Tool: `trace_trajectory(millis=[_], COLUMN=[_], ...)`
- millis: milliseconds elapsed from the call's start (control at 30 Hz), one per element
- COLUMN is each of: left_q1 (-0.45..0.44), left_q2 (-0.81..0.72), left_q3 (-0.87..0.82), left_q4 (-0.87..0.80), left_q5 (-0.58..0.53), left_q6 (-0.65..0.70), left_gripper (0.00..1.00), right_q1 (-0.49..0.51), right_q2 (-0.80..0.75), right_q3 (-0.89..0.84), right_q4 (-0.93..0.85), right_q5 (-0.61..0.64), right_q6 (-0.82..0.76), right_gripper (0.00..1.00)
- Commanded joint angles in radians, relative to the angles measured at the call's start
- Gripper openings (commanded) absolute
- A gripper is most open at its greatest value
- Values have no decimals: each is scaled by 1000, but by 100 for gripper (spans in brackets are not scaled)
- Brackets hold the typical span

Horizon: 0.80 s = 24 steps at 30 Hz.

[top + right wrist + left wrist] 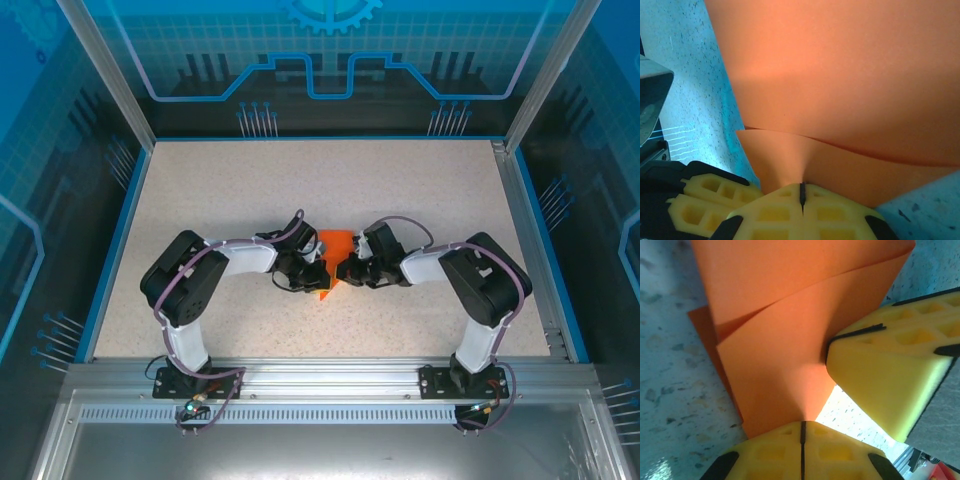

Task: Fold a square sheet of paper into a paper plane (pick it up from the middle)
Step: Third fold the triangle at the center of the table.

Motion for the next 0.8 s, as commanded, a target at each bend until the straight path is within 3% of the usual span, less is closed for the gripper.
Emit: trace_trajectory(millis=[0,467,767], left_q1=[-5,-6,-5], left_q2=[8,-7,-11], left_q3=[-33,-63,-72], left_q4=[-68,-86,-90], left_q5=[-82,-112,-112], left_q6=[28,51,77], left_gripper=[7,6,6], right_q1=[-11,-188,-234], right_q2=[34,19,-9], right_q3=[-31,-13,26], right_q4=[7,-30,-120], right_q5=[59,58,67], right_q6=[11,-50,-57], right_gripper=[0,1,1])
